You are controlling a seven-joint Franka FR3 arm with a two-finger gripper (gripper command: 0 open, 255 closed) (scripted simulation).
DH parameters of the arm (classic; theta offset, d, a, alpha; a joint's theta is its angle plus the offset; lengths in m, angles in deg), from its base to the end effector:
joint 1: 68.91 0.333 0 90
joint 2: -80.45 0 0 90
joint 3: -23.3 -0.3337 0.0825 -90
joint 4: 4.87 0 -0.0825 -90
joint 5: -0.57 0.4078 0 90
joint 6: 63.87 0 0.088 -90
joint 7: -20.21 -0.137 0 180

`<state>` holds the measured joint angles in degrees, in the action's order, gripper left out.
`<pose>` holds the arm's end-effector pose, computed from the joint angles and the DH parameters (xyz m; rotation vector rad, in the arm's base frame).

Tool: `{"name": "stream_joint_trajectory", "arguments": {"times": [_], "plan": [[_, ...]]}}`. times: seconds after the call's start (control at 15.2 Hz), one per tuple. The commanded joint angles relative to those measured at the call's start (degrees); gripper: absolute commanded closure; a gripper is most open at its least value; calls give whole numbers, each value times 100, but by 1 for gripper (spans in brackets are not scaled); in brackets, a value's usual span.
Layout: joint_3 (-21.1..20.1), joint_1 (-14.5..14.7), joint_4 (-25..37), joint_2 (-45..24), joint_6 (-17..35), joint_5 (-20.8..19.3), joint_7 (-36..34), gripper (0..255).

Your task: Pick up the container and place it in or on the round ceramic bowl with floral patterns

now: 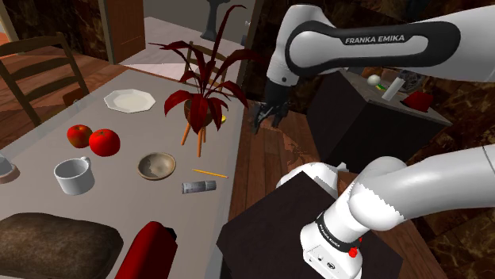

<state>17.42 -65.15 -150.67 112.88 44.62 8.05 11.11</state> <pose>0.3672 0.0751 0.4279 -3.0841 0.0859 0.1473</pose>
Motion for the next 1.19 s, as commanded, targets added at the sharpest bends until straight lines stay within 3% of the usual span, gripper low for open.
{"name": "stream_joint_trajectory", "arguments": {"times": [0.0, 0.59, 1.12], "plan": [[-174, 64, -63, -346, 481, 88, -183, 0], [-771, 178, 169, -2174, 2310, 57, -955, 0], [-999, 318, 971, -4062, 3530, -688, -1978, 0]]}}
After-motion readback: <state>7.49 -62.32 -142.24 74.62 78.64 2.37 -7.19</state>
